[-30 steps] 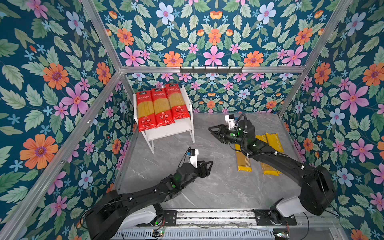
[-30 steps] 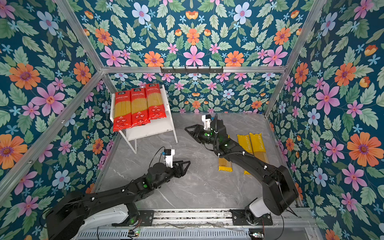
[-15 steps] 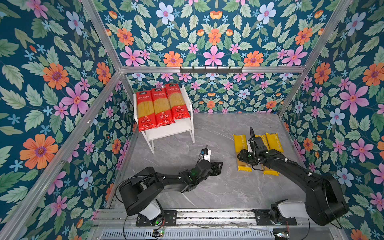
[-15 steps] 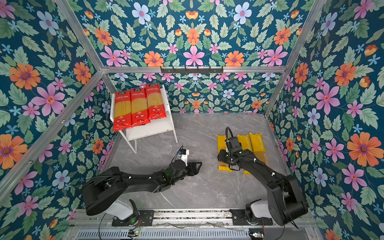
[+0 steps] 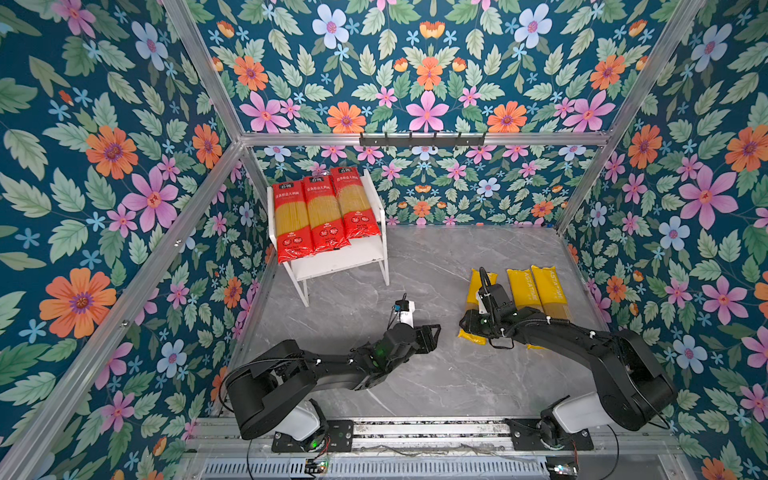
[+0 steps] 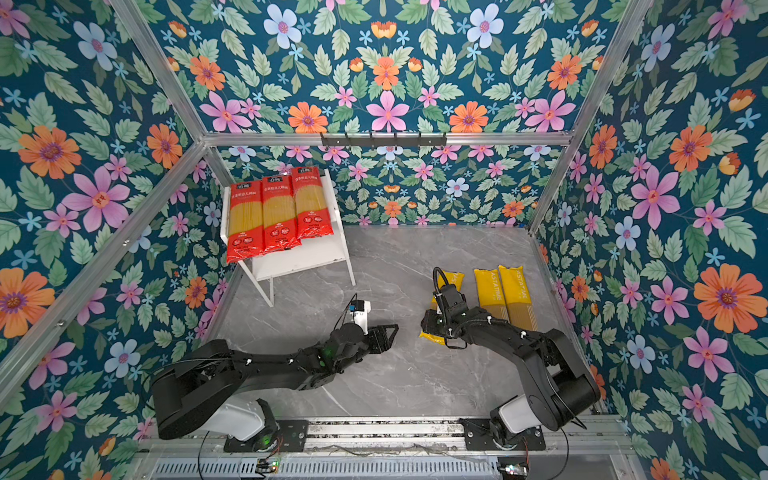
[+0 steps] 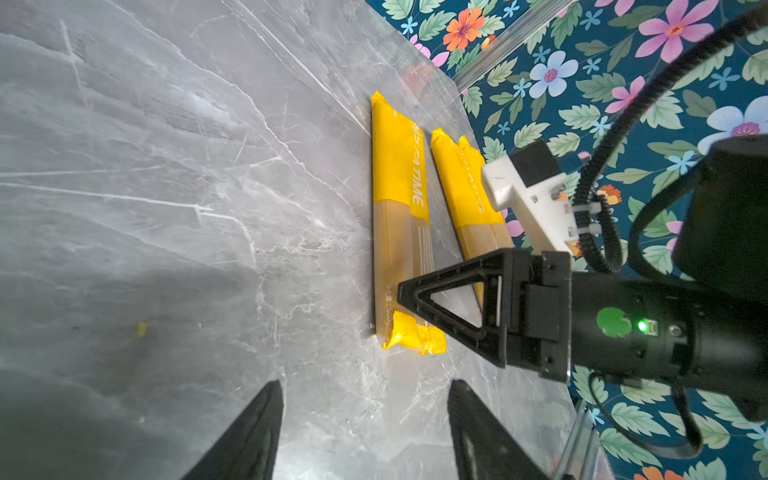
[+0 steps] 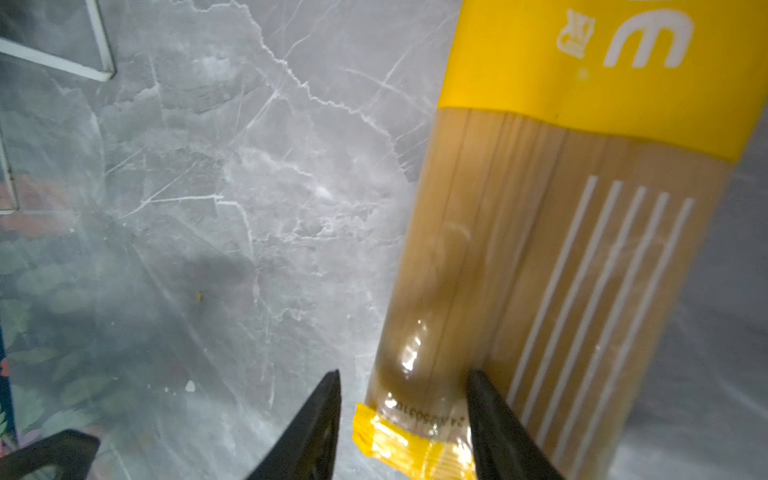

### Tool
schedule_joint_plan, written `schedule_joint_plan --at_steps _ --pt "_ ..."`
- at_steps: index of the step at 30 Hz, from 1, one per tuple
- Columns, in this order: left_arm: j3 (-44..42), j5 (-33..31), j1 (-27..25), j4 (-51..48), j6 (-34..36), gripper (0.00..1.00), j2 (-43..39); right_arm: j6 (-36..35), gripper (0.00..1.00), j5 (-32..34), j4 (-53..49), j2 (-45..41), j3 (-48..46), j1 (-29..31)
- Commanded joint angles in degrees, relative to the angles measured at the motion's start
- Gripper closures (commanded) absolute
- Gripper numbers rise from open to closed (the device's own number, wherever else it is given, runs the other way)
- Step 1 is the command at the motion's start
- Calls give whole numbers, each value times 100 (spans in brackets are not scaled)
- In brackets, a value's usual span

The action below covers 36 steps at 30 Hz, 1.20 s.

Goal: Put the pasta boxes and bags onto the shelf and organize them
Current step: 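Withdraw the right gripper and move it to the yellow PASTATIME packs, then grasp a yellow PASTATIME pack with the right gripper and pull it toward the robot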

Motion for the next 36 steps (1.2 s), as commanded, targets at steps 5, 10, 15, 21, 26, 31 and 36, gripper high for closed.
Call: schedule_joint_plan --at_steps 5,10,15,21,26,31,36 --pt "45 -115 5 98 173 34 -9 114 49 -1259 -1719 -593 166 225" --pt "517 269 -28 2 432 34 348 74 44 -1497 -1899 -1422 457 -1023" --pt "1532 774 -184 -229 742 34 1341 140 44 -1477 -1155 -984 372 -2370" --pt "2418 887 -172 -594 914 34 2260 404 44 -1760 -143 -48 509 -2711" --pt "2775 1035 -111 -543 751 35 2765 458 46 -1883 143 653 659 -2713" --pt "2772 1386 -41 44 273 39 3139 634 48 -2015 551 1136 642 -2664" --pt "2595 1498 -4 455 18 43 3245 693 58 -2299 952 1628 591 -2465"
